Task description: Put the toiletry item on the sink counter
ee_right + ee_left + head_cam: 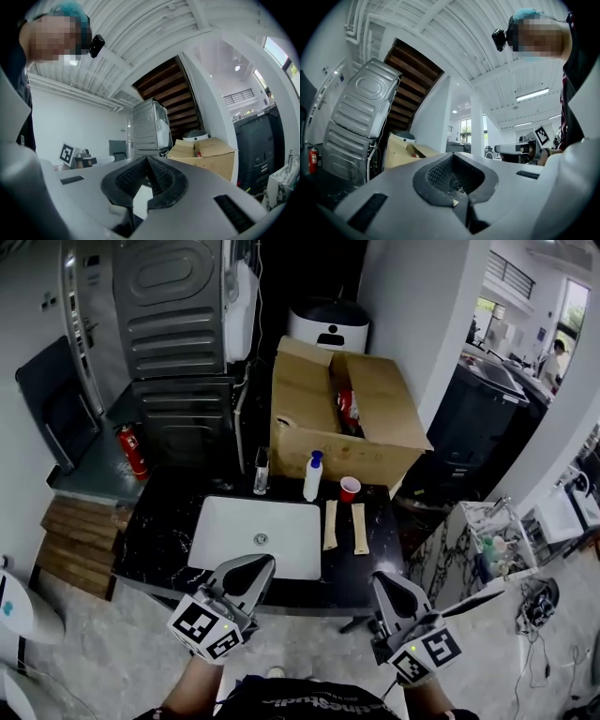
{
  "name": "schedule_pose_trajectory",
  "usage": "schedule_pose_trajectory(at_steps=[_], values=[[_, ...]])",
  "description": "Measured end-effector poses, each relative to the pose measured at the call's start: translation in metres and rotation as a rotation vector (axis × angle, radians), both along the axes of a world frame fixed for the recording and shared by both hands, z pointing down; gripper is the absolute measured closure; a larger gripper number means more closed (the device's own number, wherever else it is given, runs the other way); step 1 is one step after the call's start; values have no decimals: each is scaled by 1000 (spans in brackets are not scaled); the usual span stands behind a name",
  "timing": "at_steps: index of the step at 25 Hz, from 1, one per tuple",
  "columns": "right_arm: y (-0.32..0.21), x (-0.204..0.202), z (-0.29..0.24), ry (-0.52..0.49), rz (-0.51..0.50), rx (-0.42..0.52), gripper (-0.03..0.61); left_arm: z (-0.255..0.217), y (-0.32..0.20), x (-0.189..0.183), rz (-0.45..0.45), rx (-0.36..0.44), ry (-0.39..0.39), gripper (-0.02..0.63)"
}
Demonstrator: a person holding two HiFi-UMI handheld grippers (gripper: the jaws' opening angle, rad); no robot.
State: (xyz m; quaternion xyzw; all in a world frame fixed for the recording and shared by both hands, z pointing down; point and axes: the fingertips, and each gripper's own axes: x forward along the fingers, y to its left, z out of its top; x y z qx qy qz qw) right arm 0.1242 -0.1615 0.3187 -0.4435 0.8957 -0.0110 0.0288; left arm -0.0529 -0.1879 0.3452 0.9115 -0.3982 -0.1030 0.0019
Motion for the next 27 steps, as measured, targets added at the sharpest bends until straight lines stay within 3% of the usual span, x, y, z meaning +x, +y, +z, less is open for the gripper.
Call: schedule_pose_trajectory(at_steps=[8, 27], values=[[13, 24, 1, -11, -16, 11, 540, -1, 17, 31, 2, 5, -25, 598], [27, 31, -3, -28, -48, 31, 540, -9, 28, 44, -17, 4, -59, 598]])
